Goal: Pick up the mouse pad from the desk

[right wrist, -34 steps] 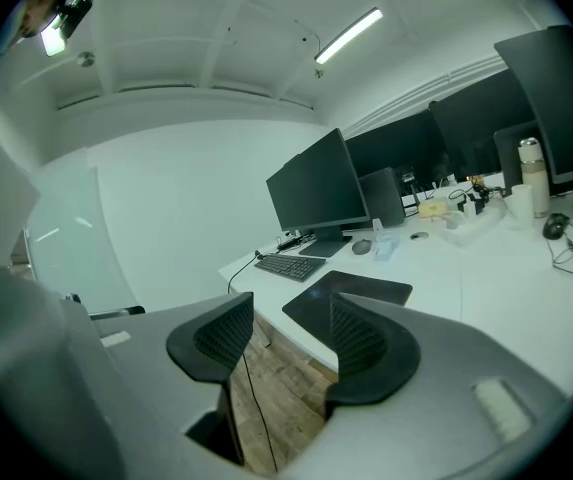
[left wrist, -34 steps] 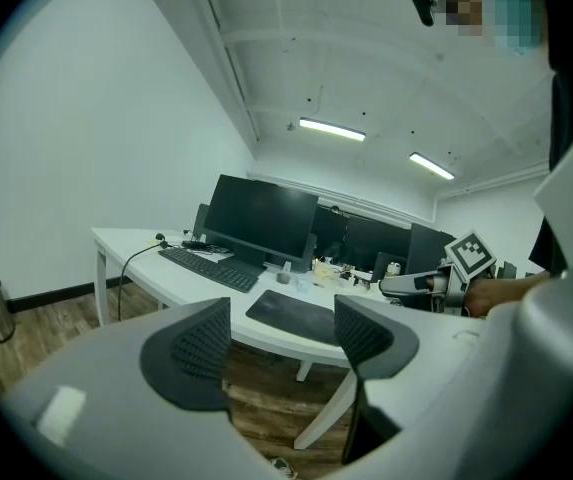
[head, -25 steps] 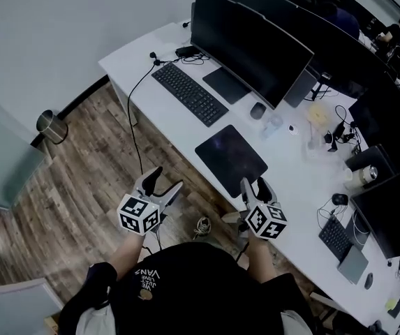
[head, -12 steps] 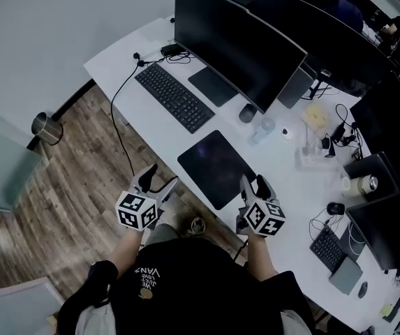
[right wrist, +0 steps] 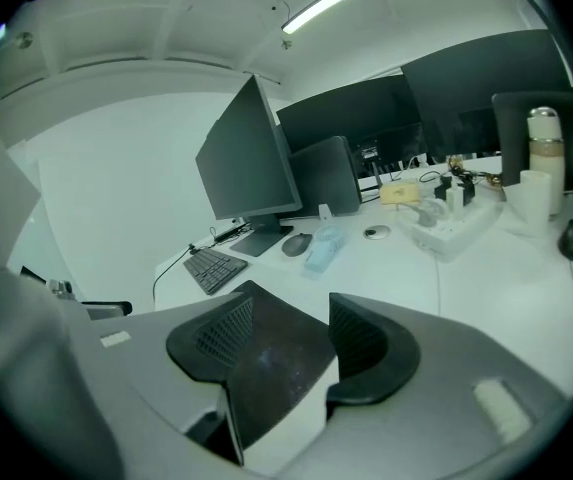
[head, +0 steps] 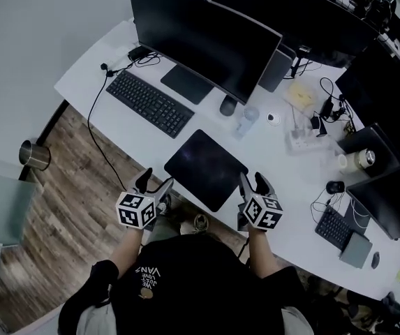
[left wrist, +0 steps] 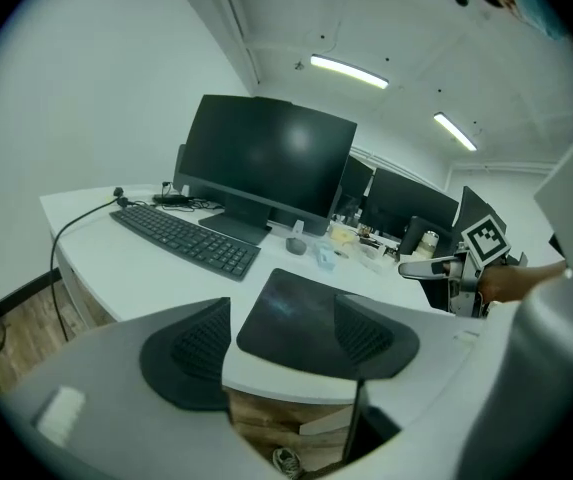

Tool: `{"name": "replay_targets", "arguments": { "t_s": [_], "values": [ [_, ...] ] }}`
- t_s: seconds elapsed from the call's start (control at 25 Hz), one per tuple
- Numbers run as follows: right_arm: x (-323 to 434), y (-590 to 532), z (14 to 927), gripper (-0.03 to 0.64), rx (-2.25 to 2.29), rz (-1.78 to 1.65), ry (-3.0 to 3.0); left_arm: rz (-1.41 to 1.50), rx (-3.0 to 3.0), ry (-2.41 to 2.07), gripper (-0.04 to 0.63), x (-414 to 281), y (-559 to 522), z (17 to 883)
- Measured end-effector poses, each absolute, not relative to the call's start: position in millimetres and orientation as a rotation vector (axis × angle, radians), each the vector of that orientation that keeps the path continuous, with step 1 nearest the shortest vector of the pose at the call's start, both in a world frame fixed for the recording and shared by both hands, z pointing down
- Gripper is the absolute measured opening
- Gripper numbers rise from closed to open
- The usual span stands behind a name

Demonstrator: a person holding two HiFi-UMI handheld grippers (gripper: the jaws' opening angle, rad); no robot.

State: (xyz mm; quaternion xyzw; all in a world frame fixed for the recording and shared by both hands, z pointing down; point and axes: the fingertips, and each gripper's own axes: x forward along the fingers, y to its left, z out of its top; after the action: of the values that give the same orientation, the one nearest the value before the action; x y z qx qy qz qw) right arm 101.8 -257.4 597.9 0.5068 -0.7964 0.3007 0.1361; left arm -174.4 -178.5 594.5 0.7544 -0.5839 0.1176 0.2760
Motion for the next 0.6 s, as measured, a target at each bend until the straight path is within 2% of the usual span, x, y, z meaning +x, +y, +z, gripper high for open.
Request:
{"name": "replay_targets", "arguments": {
  "t_s": [0.6],
  "values": [
    [114.5,-281.5,676.6,0.227,1.622,0.927,-1.965,0.562,2.116,-1.26,0.301,-185.1,-234.1,643.3]
  ]
}}
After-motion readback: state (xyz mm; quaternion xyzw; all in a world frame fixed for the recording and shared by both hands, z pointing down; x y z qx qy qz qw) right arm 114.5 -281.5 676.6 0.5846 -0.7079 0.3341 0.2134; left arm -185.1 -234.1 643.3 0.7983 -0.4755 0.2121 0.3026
